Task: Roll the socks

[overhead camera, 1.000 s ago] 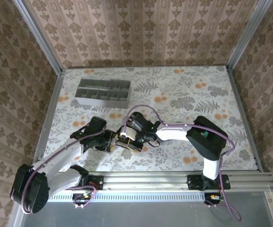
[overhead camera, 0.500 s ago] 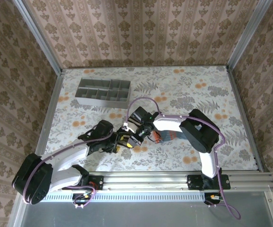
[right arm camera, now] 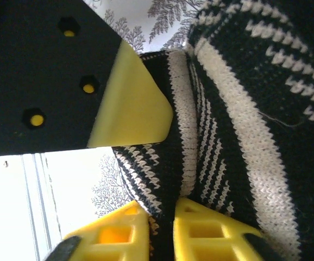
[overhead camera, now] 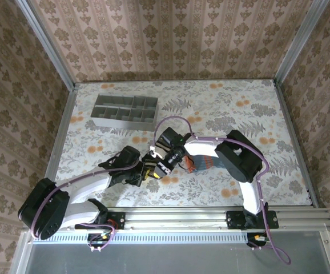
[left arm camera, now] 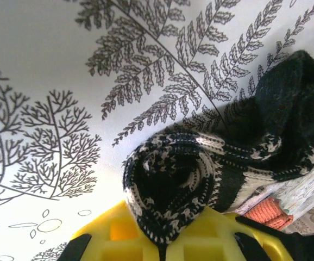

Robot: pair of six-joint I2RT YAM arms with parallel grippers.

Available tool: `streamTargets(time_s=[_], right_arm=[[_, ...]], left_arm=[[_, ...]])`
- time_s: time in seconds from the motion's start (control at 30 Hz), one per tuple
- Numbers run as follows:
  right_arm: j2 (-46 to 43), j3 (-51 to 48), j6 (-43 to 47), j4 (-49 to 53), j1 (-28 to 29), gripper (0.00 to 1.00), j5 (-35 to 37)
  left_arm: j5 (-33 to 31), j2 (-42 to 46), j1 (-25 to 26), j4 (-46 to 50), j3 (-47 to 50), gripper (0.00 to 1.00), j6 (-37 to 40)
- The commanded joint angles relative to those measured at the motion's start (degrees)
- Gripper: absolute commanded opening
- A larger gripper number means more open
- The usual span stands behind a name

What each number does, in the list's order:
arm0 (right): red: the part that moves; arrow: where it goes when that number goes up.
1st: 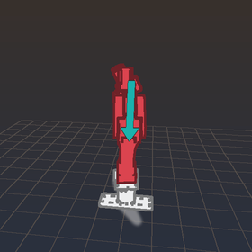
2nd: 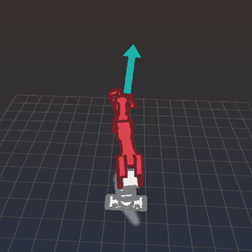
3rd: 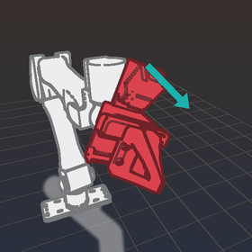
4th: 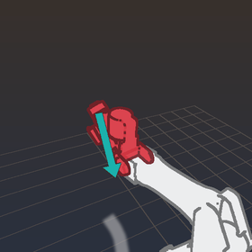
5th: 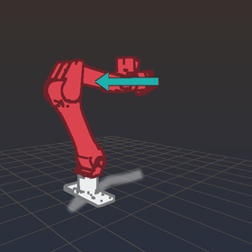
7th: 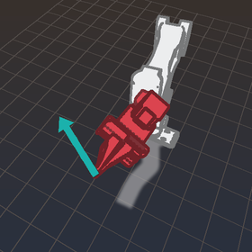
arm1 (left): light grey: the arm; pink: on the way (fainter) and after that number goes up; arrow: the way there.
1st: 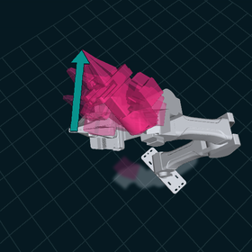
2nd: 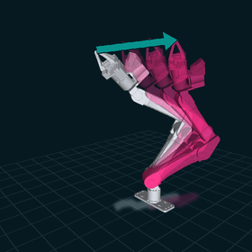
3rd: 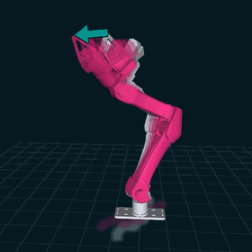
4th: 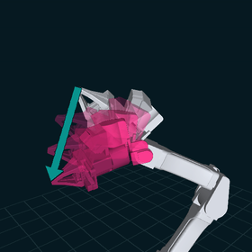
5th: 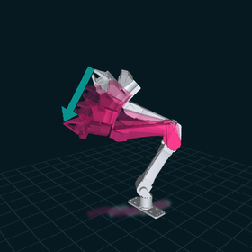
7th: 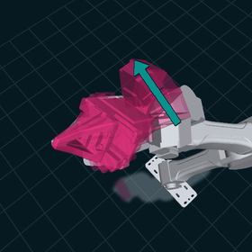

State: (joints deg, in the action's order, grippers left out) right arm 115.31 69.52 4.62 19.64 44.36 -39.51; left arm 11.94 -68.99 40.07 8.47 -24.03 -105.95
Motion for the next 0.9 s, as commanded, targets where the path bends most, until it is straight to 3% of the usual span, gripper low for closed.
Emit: streamTargets(time_s=[0.0, 0.1, 0.2, 0.3, 0.43, 0.63, 0.77, 0.87], right_arm=[[-2.4, -5.3, 2.7, 2.9, 1.2, 0.32, 10.3], [-13.8, -14.1, 6.9, -9.8, 4.0, 0.4, 18.0], [-25.0, -24.6, 17.6, -23.1, 10.6, 0.67, 33.0], [-26.7, -25.2, 24.5, -21.6, 15.7, 0.73, 42.4], [-25.4, -26.7, 31.8, -26.9, 21.1, 0.72, 51.8], [-18.7, -21.7, 37.6, -28.9, 23.9, 0.64, 56.5], [-14.9, -18.6, 38.3, -28.2, 24.5, 0.53, 56.1], [-11.5, -17.7, 37.5, -28.4, 24.5, 0.36, 57.8]], left_arm=[[-0.8, -1.1, 0.8, 14.0, 3.4, 0.0, -2.2], [-1.5, 1.1, -0.5, 15.8, 4.2, 0.0, -2.4], [0.0, 0.4, -2.7, 17.4, 3.8, 0.0, -0.4], [0.7, -0.5, -4.3, 17.5, 3.3, 0.0, 1.4], [1.1, -1.6, -5.7, 18.1, 2.5, 0.0, 3.1], [2.2, -3.7, -6.5, 18.1, 1.5, 0.0, 5.0], [2.4, -4.7, -6.7, 17.9, 1.0, 0.0, 5.6], [2.6, -4.9, -6.8, 17.8, 0.8, 0.0, 5.7]])
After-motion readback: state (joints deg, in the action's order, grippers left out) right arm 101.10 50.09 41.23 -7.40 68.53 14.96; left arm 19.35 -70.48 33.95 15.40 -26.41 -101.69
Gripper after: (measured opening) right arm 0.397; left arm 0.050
